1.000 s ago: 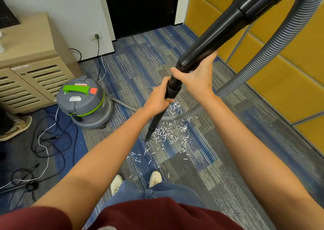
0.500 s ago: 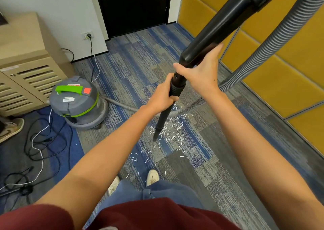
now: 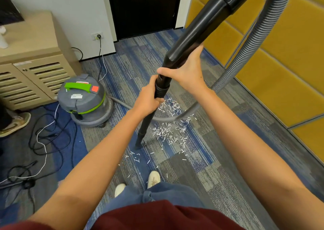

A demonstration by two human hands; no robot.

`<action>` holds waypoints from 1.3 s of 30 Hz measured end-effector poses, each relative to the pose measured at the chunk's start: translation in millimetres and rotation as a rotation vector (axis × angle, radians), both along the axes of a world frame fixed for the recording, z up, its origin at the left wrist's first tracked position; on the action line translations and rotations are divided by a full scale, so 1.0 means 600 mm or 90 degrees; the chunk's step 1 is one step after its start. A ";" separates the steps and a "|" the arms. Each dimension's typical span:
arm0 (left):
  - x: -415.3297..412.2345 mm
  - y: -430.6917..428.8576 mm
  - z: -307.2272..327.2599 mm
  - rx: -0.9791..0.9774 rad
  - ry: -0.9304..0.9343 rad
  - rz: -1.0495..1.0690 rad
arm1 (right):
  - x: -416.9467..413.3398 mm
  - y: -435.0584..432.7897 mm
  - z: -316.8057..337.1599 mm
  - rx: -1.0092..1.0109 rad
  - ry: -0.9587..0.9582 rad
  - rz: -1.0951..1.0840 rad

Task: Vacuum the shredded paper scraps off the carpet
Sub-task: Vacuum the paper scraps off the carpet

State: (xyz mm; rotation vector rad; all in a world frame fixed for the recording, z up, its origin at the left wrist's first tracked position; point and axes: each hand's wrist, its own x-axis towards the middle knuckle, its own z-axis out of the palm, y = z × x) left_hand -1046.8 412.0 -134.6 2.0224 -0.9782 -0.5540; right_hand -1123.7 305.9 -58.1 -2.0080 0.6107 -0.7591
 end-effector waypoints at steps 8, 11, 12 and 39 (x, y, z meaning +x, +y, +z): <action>0.042 0.085 -0.009 0.004 -0.018 0.026 | 0.055 0.071 -0.004 0.009 0.009 0.033; 0.049 0.110 -0.017 0.009 -0.025 0.020 | 0.063 0.095 -0.010 0.009 0.020 0.031; 0.051 0.113 -0.019 0.011 -0.026 0.016 | 0.063 0.100 -0.009 0.008 0.021 0.024; 0.008 0.090 -0.015 -0.014 0.005 -0.026 | 0.002 0.146 -0.003 -0.043 0.078 -0.119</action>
